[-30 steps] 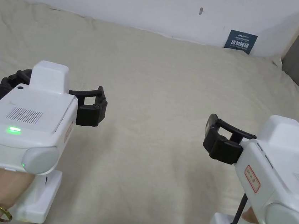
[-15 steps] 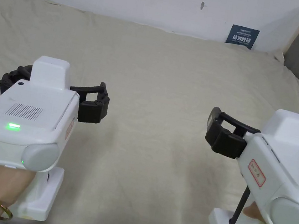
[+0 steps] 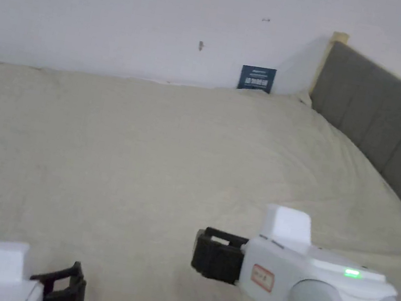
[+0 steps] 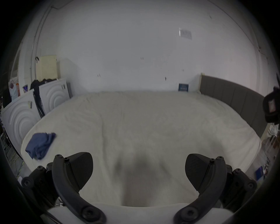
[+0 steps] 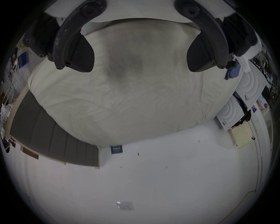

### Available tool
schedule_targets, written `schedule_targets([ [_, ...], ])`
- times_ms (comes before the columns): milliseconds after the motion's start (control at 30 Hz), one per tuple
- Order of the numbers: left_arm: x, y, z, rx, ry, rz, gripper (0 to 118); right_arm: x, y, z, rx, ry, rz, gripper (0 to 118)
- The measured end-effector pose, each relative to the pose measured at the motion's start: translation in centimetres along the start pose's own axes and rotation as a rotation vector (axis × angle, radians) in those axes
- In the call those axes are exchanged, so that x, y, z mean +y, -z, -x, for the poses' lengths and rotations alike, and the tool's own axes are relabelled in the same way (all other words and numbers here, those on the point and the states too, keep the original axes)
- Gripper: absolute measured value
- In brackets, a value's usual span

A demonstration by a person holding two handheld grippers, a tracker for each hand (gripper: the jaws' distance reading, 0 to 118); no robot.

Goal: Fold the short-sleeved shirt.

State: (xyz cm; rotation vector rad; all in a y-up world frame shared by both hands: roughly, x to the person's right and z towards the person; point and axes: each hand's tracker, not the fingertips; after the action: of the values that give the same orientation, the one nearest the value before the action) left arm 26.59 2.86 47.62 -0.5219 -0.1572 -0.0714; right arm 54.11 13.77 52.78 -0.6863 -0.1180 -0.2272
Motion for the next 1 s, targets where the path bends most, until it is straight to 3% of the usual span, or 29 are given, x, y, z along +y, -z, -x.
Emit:
schedule_targets([
  [100, -1.2, 0.6, -0.6, -0.028, 0.012, 0.06, 118, -0.6, -0.2, 0.5, -0.016, 0.032, 0.045, 118],
  [300, -1.4, 1.2, -1.5, -0.052, 0.018, 0.064, 118, -0.5, 0.1, -0.3, -0.008, 0.004, 0.069, 118],
  [433, -1.3, 2.1, -1.7, -0.053, 0.008, 0.073, 118, -0.1, 1.4, -0.9, -0.038, 0.051, 0.094, 118],
  [633, -1.7, 3.2, -1.7, -0.052, 0.026, 0.094, 118, 0.9, 3.7, -1.1, -0.035, 0.039, 0.153, 118],
  [833, -2.1, 5.0, -1.4, -0.039, 0.082, 0.095, 118, 2.0, 6.2, -1.1, -0.041, 0.094, 0.161, 118],
  [1000, -0.6, 6.7, -0.9, -0.053, -0.001, 0.13, 118, 2.4, 8.6, -0.1, -0.176, 0.046, 0.12, 118],
])
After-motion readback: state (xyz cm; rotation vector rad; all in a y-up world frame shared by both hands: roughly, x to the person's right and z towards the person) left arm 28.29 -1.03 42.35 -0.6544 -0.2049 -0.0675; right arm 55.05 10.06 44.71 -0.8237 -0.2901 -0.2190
